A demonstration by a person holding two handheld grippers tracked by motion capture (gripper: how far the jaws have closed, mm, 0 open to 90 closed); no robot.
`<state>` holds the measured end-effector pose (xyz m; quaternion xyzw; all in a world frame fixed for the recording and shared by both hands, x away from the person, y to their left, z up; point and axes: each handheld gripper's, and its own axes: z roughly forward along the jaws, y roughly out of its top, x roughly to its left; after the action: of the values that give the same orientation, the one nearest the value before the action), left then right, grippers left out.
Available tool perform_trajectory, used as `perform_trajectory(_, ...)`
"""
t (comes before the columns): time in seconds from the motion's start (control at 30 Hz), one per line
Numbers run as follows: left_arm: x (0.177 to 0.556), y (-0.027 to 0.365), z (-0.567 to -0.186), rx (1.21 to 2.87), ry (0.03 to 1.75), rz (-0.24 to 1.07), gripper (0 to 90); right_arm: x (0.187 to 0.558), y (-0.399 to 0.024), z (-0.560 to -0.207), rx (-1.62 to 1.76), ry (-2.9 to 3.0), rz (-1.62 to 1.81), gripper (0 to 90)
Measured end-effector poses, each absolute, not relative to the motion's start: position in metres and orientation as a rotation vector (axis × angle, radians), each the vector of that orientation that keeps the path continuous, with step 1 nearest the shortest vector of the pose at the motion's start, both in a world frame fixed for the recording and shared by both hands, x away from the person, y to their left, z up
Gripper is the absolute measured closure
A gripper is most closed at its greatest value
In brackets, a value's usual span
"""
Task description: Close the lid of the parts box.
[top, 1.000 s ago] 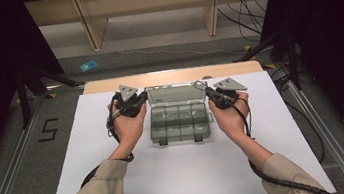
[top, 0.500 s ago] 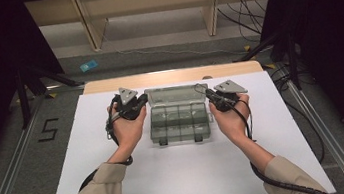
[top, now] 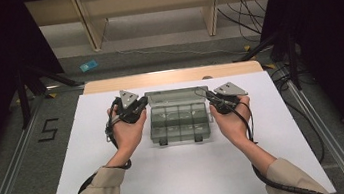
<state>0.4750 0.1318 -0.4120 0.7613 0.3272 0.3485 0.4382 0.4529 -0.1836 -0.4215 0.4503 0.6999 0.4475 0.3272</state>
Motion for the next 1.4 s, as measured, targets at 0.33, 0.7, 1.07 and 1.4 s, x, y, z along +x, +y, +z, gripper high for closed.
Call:
perform_trajectory(0.33, 0.469, 0.131, -0.415, 1.904, 0.811, 0.869, 86.5, 0.448, -0.184, -0.424, 1.166, 1.839, 1.171, 88.4)
perform_trajectory(0.7, 0.462, 0.132, -0.420, 1.925, 0.800, 0.868, 86.1, 0.440, -0.186, -0.428, 1.152, 1.873, 1.170, 88.1)
perform_trajectory(1.07, 0.454, 0.134, -0.428, 1.969, 0.804, 0.870, 86.7, 0.432, -0.190, -0.434, 1.140, 1.902, 1.165, 88.0)
perform_trajectory(1.4, 0.447, 0.137, -0.436, 1.991, 0.796, 0.861, 86.1, 0.424, -0.191, -0.447, 1.161, 1.952, 1.163, 88.0)
